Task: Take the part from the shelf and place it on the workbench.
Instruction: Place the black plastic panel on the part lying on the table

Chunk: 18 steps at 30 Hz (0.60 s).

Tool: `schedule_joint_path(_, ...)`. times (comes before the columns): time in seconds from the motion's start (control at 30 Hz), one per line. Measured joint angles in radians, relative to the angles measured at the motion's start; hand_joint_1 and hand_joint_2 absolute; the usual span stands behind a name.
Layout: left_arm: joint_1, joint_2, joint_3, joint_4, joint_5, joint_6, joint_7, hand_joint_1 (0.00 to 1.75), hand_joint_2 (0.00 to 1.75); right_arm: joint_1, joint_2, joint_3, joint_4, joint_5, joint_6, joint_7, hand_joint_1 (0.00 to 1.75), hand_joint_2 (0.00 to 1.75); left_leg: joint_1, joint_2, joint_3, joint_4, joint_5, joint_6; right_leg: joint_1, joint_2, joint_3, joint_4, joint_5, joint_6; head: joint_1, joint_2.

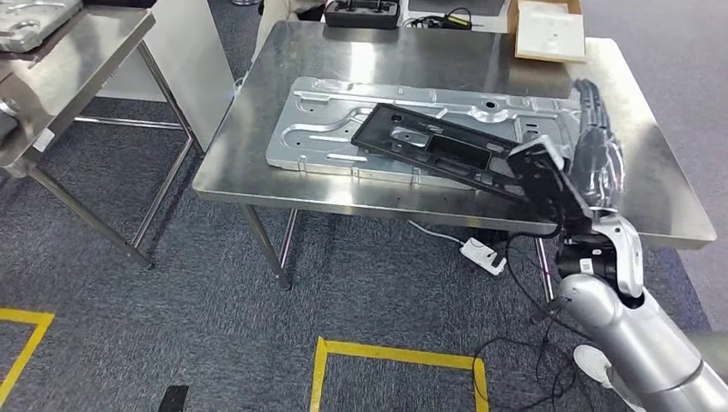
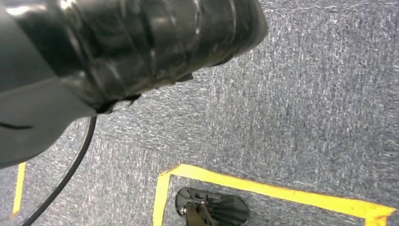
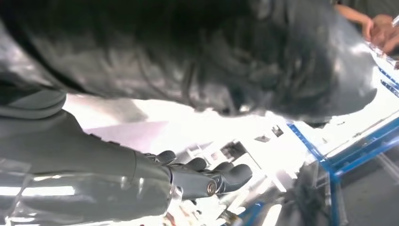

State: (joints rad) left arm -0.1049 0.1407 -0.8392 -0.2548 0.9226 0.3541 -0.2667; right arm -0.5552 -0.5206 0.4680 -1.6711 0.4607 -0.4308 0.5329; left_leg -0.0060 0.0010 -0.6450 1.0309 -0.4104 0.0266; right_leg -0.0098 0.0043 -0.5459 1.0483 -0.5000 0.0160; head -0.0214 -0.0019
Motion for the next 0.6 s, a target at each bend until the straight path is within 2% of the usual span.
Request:
schedule_joint_path(0.07,0.001,0.000,0.000,0.000,0.002,0.001,0.000,0.00,0.00,0.004,0.001,-0.007,0.002,-0.075,-0.009,-0.007,0.00,0.00,0.000,-0.002,-0.006,0.002,0.009,-0.011,-0.001,-0.001,-0.010,-0.005,0.014,-0.013,0.001,0.000)
schedule_joint_path(0.1,0.001,0.000,0.000,0.000,0.002,0.002,0.000,0.00,0.00,0.005,0.003,-0.008,0.004,-0.108,-0.011,-0.009,0.00,0.00,0.001,-0.003,-0.014,0.011,-0.002,-0.017,-0.003,-0.002,-0.016,-0.007,0.023,-0.020,0.000,0.000)
schedule_joint_path(0.13,0.001,0.000,0.000,0.000,0.003,0.002,0.000,0.00,0.00,0.006,0.004,-0.008,0.005,-0.132,-0.013,-0.009,0.00,0.00,0.003,-0.004,-0.026,0.036,-0.029,-0.023,-0.005,-0.004,-0.025,-0.009,0.033,-0.027,-0.001,0.000)
schedule_joint_path(0.17,0.001,0.000,0.000,0.000,0.004,0.003,0.000,0.00,0.00,0.006,0.005,-0.009,0.007,-0.149,-0.014,-0.007,0.00,0.00,0.006,-0.004,-0.042,0.079,-0.070,-0.028,-0.007,-0.006,-0.036,-0.011,0.043,-0.033,-0.002,0.000)
schedule_joint_path(0.23,0.000,0.000,0.000,0.000,0.006,0.004,0.001,0.00,0.00,0.006,0.006,-0.009,0.011,-0.162,-0.016,0.000,0.00,0.00,0.010,-0.004,-0.076,0.196,-0.156,-0.038,-0.007,-0.006,-0.061,-0.011,0.062,-0.038,-0.004,0.000)
schedule_joint_path(0.27,0.000,0.000,0.000,0.000,0.007,0.004,0.002,0.00,0.00,0.006,0.006,-0.009,0.014,-0.164,-0.017,0.003,0.00,0.00,0.011,-0.004,-0.083,0.242,-0.176,-0.041,-0.006,-0.006,-0.075,-0.011,0.071,-0.038,-0.004,0.000)
schedule_joint_path(0.3,0.000,0.000,0.000,0.000,0.007,0.005,0.003,0.00,0.00,0.007,0.006,-0.009,0.016,-0.166,-0.018,0.006,0.00,0.00,0.012,-0.004,-0.076,0.262,-0.175,-0.042,-0.006,-0.006,-0.088,-0.010,0.081,-0.037,-0.004,0.000)
schedule_joint_path(0.33,0.000,0.000,0.000,0.000,0.008,0.006,0.004,0.00,0.00,0.007,0.006,-0.009,0.018,-0.171,-0.019,0.009,0.00,0.00,0.012,-0.004,-0.051,0.247,-0.154,-0.041,-0.007,-0.006,-0.101,-0.010,0.090,-0.035,-0.004,0.000)
schedule_joint_path(0.37,0.000,0.000,0.000,0.000,0.008,0.007,0.005,0.00,0.00,0.008,0.006,-0.009,0.019,-0.177,-0.019,0.012,0.00,0.00,0.012,-0.005,-0.010,0.201,-0.128,-0.038,-0.007,-0.006,-0.111,-0.010,0.099,-0.033,-0.004,0.000)
schedule_joint_path(0.4,-0.001,0.000,0.000,0.000,0.008,0.008,0.005,0.00,0.00,0.007,0.006,-0.009,0.020,-0.185,-0.020,0.015,0.00,0.00,0.011,-0.005,0.041,0.132,-0.112,-0.033,-0.006,-0.006,-0.120,-0.009,0.107,-0.030,-0.004,0.000)
schedule_joint_path(0.43,-0.002,0.001,0.000,0.000,0.008,0.009,0.006,0.00,0.00,0.007,0.006,-0.010,0.020,-0.193,-0.020,0.018,0.00,0.00,0.009,-0.005,0.089,0.061,-0.107,-0.028,-0.006,-0.006,-0.126,-0.009,0.115,-0.025,-0.004,0.000)
schedule_joint_path(0.47,-0.003,0.002,0.000,0.000,0.008,0.009,0.006,0.00,0.00,0.006,0.006,-0.010,0.020,-0.199,-0.021,0.020,0.00,0.00,0.006,-0.006,0.121,0.011,-0.109,-0.022,-0.006,-0.007,-0.130,-0.011,0.123,-0.020,-0.004,0.000)
schedule_joint_path(0.5,-0.004,0.002,0.000,0.000,0.008,0.009,0.007,0.00,0.00,0.006,0.007,-0.010,0.021,-0.206,-0.021,0.021,0.00,0.00,0.002,-0.006,0.136,-0.020,-0.115,-0.017,-0.007,-0.008,-0.131,-0.013,0.131,-0.014,-0.004,0.000)
schedule_joint_path(0.57,-0.004,0.002,0.000,0.000,0.009,0.009,0.009,0.00,0.00,0.006,0.007,-0.010,0.023,-0.216,-0.023,0.023,0.00,0.00,0.001,-0.005,0.133,-0.034,-0.101,-0.006,-0.008,-0.008,-0.133,-0.020,0.145,-0.001,-0.006,0.000)
schedule_joint_path(0.6,-0.004,0.002,0.000,0.000,0.009,0.009,0.010,0.00,0.00,0.006,0.006,-0.010,0.024,-0.225,-0.023,0.023,0.00,0.00,0.003,-0.003,0.130,-0.041,-0.090,0.001,-0.008,-0.007,-0.136,-0.016,0.137,0.004,-0.006,0.000)
